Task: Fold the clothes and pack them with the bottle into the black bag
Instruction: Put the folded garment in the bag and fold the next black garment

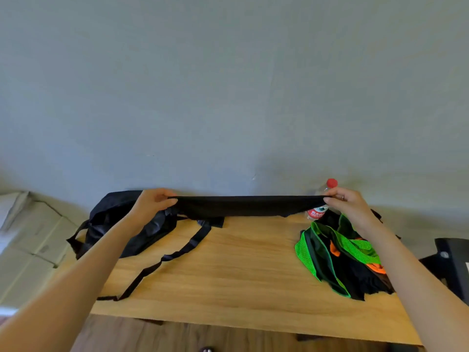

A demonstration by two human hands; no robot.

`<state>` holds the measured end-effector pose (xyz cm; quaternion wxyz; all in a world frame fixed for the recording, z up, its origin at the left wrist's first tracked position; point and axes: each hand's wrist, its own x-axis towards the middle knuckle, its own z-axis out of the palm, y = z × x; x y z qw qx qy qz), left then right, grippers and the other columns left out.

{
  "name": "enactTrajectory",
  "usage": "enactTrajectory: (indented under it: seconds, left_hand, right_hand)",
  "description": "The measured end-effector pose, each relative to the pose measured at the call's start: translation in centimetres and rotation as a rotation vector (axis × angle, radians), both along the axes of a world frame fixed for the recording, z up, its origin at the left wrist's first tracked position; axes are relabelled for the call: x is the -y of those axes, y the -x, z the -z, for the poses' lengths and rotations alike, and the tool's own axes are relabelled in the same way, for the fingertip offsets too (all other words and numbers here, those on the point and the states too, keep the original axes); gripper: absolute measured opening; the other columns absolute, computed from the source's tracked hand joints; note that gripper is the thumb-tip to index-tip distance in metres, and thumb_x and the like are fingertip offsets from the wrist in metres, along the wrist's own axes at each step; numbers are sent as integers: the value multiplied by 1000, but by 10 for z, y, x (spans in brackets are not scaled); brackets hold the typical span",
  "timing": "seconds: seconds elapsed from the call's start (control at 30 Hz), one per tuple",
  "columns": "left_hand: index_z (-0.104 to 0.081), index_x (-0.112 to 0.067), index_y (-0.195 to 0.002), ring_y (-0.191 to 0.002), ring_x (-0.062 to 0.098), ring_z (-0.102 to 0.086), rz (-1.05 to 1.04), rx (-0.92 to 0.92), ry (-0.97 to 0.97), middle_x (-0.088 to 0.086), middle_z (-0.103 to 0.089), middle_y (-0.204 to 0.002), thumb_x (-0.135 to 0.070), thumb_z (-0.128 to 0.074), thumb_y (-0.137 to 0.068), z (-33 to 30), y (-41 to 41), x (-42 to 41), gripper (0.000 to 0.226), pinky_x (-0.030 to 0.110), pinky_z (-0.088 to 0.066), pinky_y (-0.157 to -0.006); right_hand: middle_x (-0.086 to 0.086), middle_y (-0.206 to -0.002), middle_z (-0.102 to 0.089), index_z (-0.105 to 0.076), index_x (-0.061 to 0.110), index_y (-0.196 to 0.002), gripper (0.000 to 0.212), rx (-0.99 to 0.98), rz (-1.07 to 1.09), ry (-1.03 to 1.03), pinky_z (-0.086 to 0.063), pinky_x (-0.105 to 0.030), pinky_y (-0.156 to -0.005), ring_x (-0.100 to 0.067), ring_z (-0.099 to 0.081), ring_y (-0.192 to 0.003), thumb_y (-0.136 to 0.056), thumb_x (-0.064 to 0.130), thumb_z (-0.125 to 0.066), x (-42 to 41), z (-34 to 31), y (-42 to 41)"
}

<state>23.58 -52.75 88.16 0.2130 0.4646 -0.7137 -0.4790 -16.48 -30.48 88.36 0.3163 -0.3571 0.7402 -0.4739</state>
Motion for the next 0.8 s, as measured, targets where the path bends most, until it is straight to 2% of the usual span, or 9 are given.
enactTrajectory:
  seconds: [0.13, 0.2, 0.27, 0.37, 0.43, 0.57, 0.63, 0.7, 0.8]
  left_hand:
    - [-67, -15, -89, -64, -7, -61, 37, 74, -50, -16, -68, -65, -5, -60, -88, 27, -20, -30, 13, 18, -43, -72]
    - [-68, -14, -91, -71, -5, -63, 41, 92, -90, -13, -71, -72, -6, -60, -88, 41, -29, -43, 12, 19, -43, -76]
    - [-69, -12, -93, -79, 4, -66, 36, 107, -127, -4, -73, -80, -6, -61, -88, 54, -38, -52, 11, 23, -45, -82]
    - [-69, -10, -92, -79, 10, -67, 59, 110, -189, 3, -73, -81, -4, -60, -88, 70, -51, -66, 11, 26, -48, -84]
    - [-69, -11, -91, -81, 9, -68, 82, 115, -239, 1, -74, -81, -4, -60, -88, 79, -60, -75, 11, 26, -48, -84]
    - [-69, -13, -90, -94, 22, -67, 84, 155, -303, 6, -74, -88, -8, -63, -87, 99, -81, -90, 8, 35, -49, -91]
    - [-69, -15, -88, -91, 22, -66, 66, 166, -319, 8, -73, -89, -9, -63, -87, 106, -88, -97, 8, 30, -50, -85]
    - [-69, -13, -87, -87, 22, -66, 60, 170, -329, 10, -72, -88, -8, -64, -87, 109, -93, -107, 8, 27, -51, -80]
    - [-68, -13, -85, -84, 19, -67, 75, 183, -342, 6, -72, -83, -8, -63, -87, 113, -100, -121, 7, 28, -52, -81]
  right_hand:
    - [0, -71, -63, -63, 5, -82, 12, -1, -19, -47, -40, -20, -71, -6, -57, -68, -87, -4, -57, -26, 27, -19]
    - [11, -59, -61, -63, 3, -82, 11, -6, -19, -83, -39, -11, -63, 4, -54, -58, -87, -4, -57, -38, 38, -28]
    - [13, -52, -57, -61, 0, -83, 8, 9, -26, -116, -36, -6, -54, 6, -51, -52, -88, -4, -56, -48, 48, -36]
    - [7, -61, -58, -62, 5, -80, 13, 49, -3, -140, -38, -10, -62, 3, -52, -59, -88, -4, -57, -64, 65, -49]
    - [-3, -70, -58, -63, 7, -81, 13, 76, 10, -161, -39, -19, -71, -8, -54, -70, -88, -2, -57, -74, 75, -57]
    - [-11, -79, -60, -64, 7, -84, 9, 92, 13, -225, -44, -36, -86, -22, -56, -83, -89, 2, -58, -96, 89, -77]
    - [-10, -75, -58, -64, 7, -85, 9, 105, 39, -247, -46, -35, -85, -22, -57, -81, -90, 3, -58, -107, 92, -88]
    - [-8, -73, -56, -63, 6, -86, 9, 126, 51, -261, -49, -26, -77, -17, -58, -77, -90, 2, -56, -117, 92, -99]
    - [-8, -75, -57, -63, 5, -87, 9, 143, 71, -270, -50, -26, -76, -17, -59, -78, -90, 0, -56, -132, 95, -112]
